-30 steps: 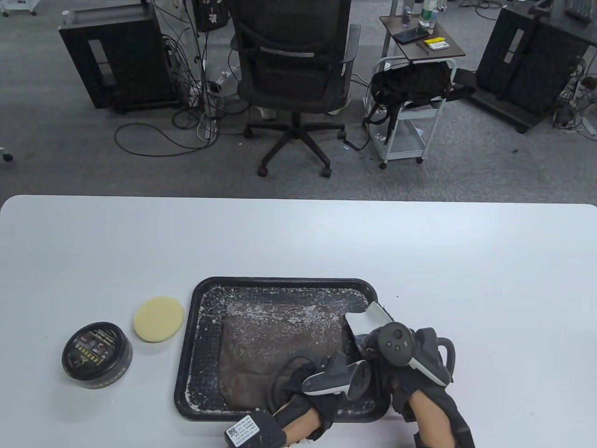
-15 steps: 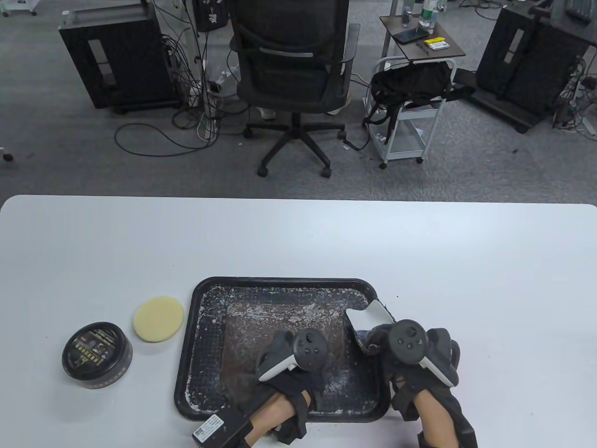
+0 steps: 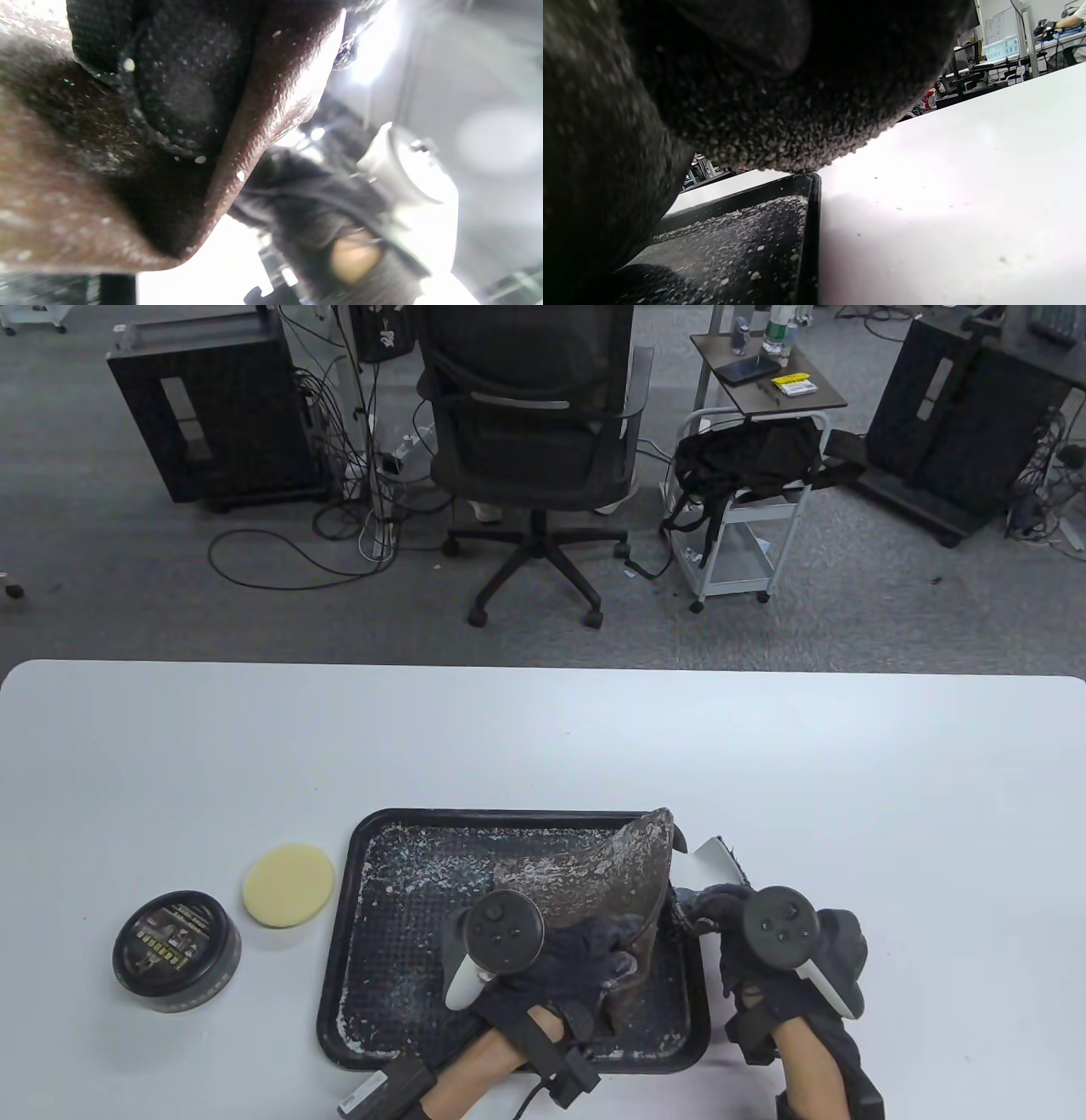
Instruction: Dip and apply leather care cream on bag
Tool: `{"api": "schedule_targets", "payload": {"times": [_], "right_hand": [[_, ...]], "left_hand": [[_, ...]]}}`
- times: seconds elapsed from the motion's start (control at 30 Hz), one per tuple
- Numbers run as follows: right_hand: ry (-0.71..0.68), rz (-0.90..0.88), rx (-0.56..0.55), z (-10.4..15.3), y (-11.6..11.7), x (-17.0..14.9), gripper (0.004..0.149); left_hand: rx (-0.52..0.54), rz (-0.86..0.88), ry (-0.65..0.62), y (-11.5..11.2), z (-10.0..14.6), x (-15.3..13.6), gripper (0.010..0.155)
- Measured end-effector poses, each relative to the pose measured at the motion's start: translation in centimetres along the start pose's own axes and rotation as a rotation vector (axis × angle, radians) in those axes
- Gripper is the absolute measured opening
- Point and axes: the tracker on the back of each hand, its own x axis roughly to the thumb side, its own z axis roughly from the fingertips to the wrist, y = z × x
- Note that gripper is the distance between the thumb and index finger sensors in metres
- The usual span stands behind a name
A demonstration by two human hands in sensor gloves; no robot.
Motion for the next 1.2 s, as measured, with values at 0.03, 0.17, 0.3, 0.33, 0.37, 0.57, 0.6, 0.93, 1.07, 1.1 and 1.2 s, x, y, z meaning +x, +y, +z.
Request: {"api": "schedule_targets", "payload": {"times": [0.03, 0.17, 0.3, 0.33, 0.37, 0.57, 0.6, 0.93, 1.07, 1.1, 1.2], "right_hand": [[0.000, 0.004, 0.001, 0.0, 0.0, 0.0, 0.043], [-0.001, 0.010, 0.003, 0.0, 0.0, 0.1, 0.043], [0.000, 0.015, 0.005, 0.0, 0.0, 0.1, 0.043], [0.000, 0.016, 0.005, 0.0, 0.0, 0.1, 0.043], [0.001, 0.016, 0.005, 0.0, 0.0, 0.1, 0.043], [0.001, 0.021, 0.008, 0.0, 0.0, 0.2, 0.043], [0.001, 0.022, 0.008, 0.0, 0.0, 0.2, 0.043], [-0.003, 0.027, 0.021, -0.1, 0.2, 0.3, 0.043], [-0.016, 0.038, 0.032, -0.1, 0.4, 0.6, 0.043], [-0.018, 0.040, 0.032, -0.1, 0.4, 0.7, 0.043], [-0.023, 0.042, 0.032, -0.1, 0.4, 0.8, 0.043]], "left_hand": [[0.016, 0.027, -0.030, 0.1, 0.0, 0.1, 0.049], [0.070, 0.118, -0.115, 0.7, 0.3, 0.3, 0.049], [0.125, 0.160, -0.173, 1.3, 0.5, 0.8, 0.048], [0.144, 0.175, -0.184, 1.5, 0.6, 0.9, 0.048], [0.156, 0.186, -0.192, 1.6, 0.6, 0.9, 0.048], [0.200, 0.269, -0.217, 2.4, 0.8, 0.6, 0.047], [0.197, 0.284, -0.220, 2.5, 0.8, 0.5, 0.047], [0.158, 0.094, -0.185, 3.7, 1.6, 1.5, 0.048], [0.168, -0.042, -0.169, 5.0, 3.2, 1.7, 0.049], [0.178, -0.058, -0.152, 5.6, 3.7, 1.5, 0.049], [0.162, -0.080, -0.097, 7.5, 5.0, 0.7, 0.048]]}}
